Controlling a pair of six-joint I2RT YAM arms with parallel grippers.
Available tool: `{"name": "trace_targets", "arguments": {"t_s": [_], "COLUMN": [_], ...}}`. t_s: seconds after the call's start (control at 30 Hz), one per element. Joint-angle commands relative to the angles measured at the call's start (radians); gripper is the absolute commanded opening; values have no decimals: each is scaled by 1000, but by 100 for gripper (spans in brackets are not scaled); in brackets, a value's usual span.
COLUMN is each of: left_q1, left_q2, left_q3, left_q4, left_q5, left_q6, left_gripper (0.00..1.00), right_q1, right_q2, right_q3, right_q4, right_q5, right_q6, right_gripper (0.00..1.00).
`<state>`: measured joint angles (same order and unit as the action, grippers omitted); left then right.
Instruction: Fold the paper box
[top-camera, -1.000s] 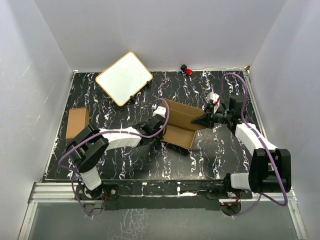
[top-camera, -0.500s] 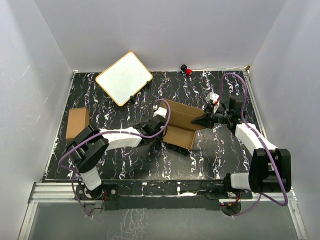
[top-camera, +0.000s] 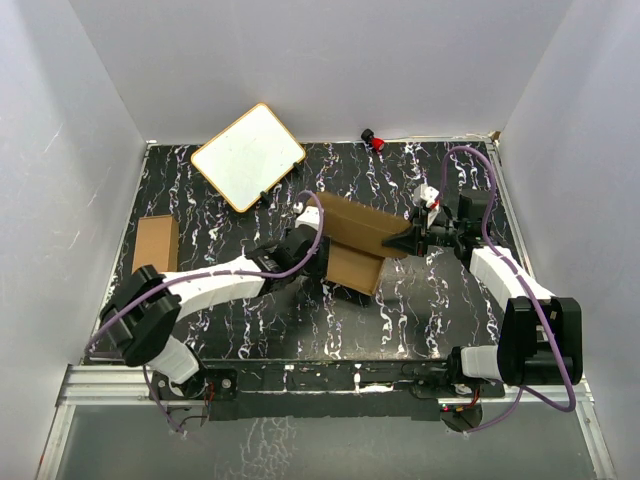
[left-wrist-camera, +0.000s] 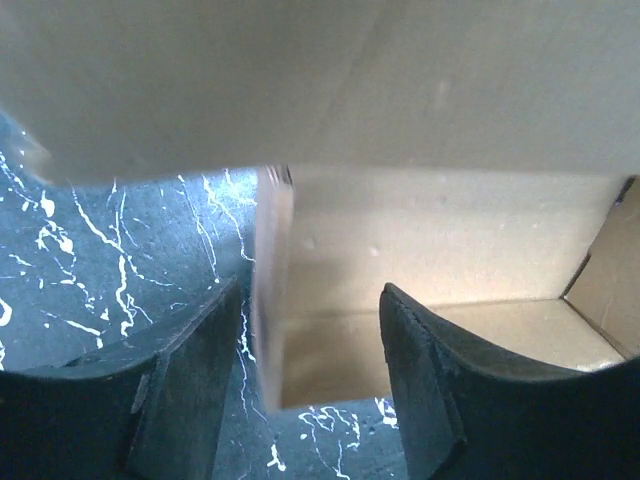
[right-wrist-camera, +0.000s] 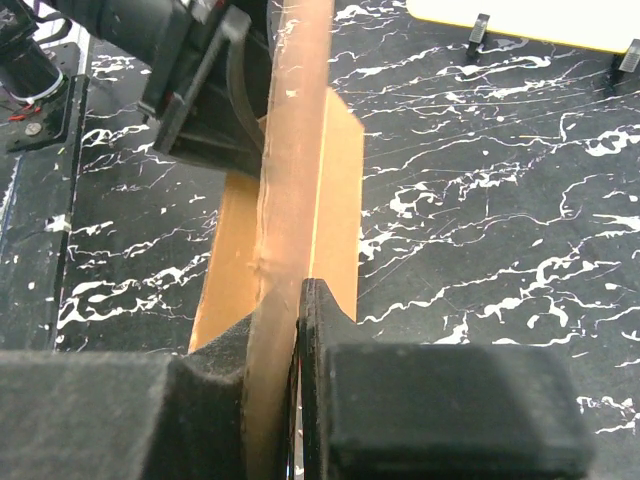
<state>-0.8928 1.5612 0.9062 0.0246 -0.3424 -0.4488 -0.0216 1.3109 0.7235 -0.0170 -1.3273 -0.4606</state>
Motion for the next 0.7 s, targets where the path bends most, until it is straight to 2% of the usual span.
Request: {"name": "trace_targets", "arguments": {"t_s": [0.0,0.17,0.33,0.47,0.67], "left_q1": [-3,-1,0,0,2], "left_q2": [-128,-186,-204,-279,-458], "left_q3": [-35,-81,-118,-154,-257], "left_q4": [25,40,55,89,179], "left_q5": [12,44,76,120,241], "left_q6": [-19,-4,2,18,64], "left_gripper": [58,69,71,74,84], "right_q1": [5,6,5,5,3], "right_q2": [4,15,23,35,49], "right_q3": [8,12,4,9,24], "right_q4": [48,53,99,101,67], "right_q5": [-53,-62,-54,-41,-40], "right_q6": [-13,5,63,77,64], "right_gripper": [8,8,8,8,8]}}
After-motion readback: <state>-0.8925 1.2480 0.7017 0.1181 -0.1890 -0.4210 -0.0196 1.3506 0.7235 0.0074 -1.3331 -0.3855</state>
